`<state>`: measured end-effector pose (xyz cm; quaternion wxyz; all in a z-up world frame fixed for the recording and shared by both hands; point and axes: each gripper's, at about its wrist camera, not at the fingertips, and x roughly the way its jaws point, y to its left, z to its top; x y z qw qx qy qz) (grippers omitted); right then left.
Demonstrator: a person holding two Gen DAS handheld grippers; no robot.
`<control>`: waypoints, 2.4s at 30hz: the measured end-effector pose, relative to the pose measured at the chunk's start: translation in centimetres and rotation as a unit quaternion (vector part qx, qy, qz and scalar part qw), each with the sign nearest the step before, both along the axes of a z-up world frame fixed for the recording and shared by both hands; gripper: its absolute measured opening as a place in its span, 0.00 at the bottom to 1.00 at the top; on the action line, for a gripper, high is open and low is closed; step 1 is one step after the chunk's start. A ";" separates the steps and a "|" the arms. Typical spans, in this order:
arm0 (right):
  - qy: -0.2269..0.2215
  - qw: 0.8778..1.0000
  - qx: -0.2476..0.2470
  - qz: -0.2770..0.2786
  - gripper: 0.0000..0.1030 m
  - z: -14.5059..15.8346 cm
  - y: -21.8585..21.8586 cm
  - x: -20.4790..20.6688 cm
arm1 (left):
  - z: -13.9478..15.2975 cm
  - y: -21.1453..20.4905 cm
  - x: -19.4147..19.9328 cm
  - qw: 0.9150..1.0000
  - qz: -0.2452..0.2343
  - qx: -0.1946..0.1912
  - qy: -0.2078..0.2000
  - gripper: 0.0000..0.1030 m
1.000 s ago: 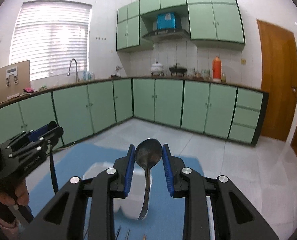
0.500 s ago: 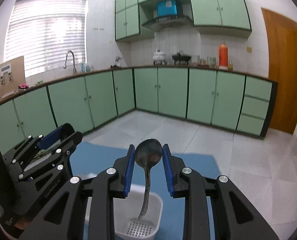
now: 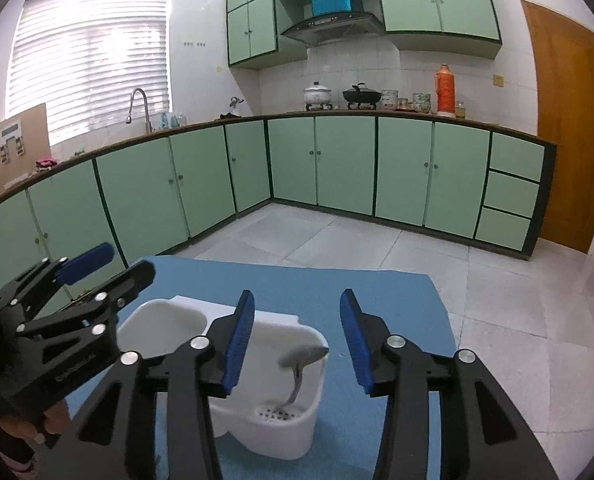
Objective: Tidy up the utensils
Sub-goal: 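Carry both spoons over the white caddy and open both tools to drop them in, then reach the left tool to the large silver spoon and close on it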
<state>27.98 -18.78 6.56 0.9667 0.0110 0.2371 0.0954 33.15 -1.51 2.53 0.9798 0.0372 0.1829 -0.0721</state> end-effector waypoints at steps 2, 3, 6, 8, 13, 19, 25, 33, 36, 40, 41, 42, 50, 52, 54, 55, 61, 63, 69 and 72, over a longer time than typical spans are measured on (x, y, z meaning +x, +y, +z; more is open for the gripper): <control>-0.004 1.000 -0.003 -0.007 0.50 0.0 -0.3 -1.1 | 0.1 0.5 -0.9 1.000 0.001 -0.006 0.008 0.68; -0.006 1.000 -0.005 -0.010 0.52 0.0 -0.5 -1.7 | 0.1 0.9 -1.7 1.000 0.005 -0.009 0.020 0.70; -0.003 1.000 -0.007 -0.018 0.56 -0.4 -1.1 -3.4 | -0.2 1.7 -3.6 0.999 0.007 -0.016 0.040 0.77; 0.005 1.000 -0.006 -0.023 0.57 -0.9 -1.4 -4.7 | -0.6 2.1 -4.9 0.998 0.010 -0.018 0.055 0.80; 0.026 0.999 -0.009 -0.029 0.60 -2.7 -1.7 -7.7 | -3.0 3.0 -8.3 0.993 0.017 -0.024 0.114 0.83; 0.059 0.997 -0.011 -0.037 0.60 -5.2 -2.4 -10.8 | -6.3 3.5 -11.8 0.984 0.044 -0.008 0.172 0.84; 0.086 0.995 0.000 -0.050 0.60 -7.1 -3.4 -12.9 | -9.1 4.1 -13.2 0.972 0.068 -0.007 0.224 0.84; 0.102 0.993 -0.001 -0.055 0.60 -8.4 -3.9 -14.3 | -11.3 4.7 -12.7 0.962 0.097 -0.018 0.254 0.84; 0.106 0.993 0.001 -0.058 0.60 -8.6 -4.1 -14.1 | -11.4 4.4 -12.6 0.961 0.100 -0.018 0.257 0.84; 0.112 0.992 0.001 -0.056 0.60 -9.1 -4.1 -14.1 | -11.6 4.2 -12.4 0.961 0.100 -0.012 0.257 0.84; 0.112 0.992 0.001 -0.055 0.60 -9.2 -4.0 -14.1 | -11.6 4.2 -12.4 0.961 0.099 -0.011 0.257 0.83; 0.113 0.992 -0.001 -0.054 0.60 -9.3 -4.0 -14.1 | -11.6 4.1 -12.5 0.961 0.100 -0.011 0.257 0.82; 0.116 0.992 -0.006 -0.055 0.60 -9.7 -4.1 -14.3 | -11.4 3.6 -13.0 0.964 0.092 -0.012 0.250 0.69; 0.117 0.991 -0.006 -0.056 0.60 -9.8 -4.3 -14.3 | -11.4 3.4 -13.1 0.965 0.088 -0.013 0.248 0.65; 0.118 0.991 -0.007 -0.056 0.60 -9.9 -4.4 -14.3 | -11.3 3.3 -13.3 0.966 0.087 -0.011 0.245 0.60; 0.119 0.991 -0.008 -0.055 0.60 -9.8 -4.4 -14.2 | -11.4 3.2 -13.3 0.966 0.085 -0.011 0.243 0.59; 0.124 0.991 -0.024 -0.052 0.60 -10.0 -4.1 -14.4 | -11.3 2.5 -13.7 0.969 0.065 -0.012 0.239 0.36; 0.128 0.990 -0.029 -0.051 0.60 -10.2 -4.0 -14.3 | -11.2 2.4 -13.8 0.969 0.062 -0.013 0.237 0.34; 0.141 0.988 -0.032 -0.046 0.59 -10.7 -4.0 -14.2 | -11.2 2.6 -13.9 0.970 0.058 -0.025 0.235 0.34; 0.145 0.988 -0.034 -0.043 0.57 -10.8 -3.9 -14.0 | -11.3 2.9 -13.9 0.970 0.056 -0.028 0.233 0.34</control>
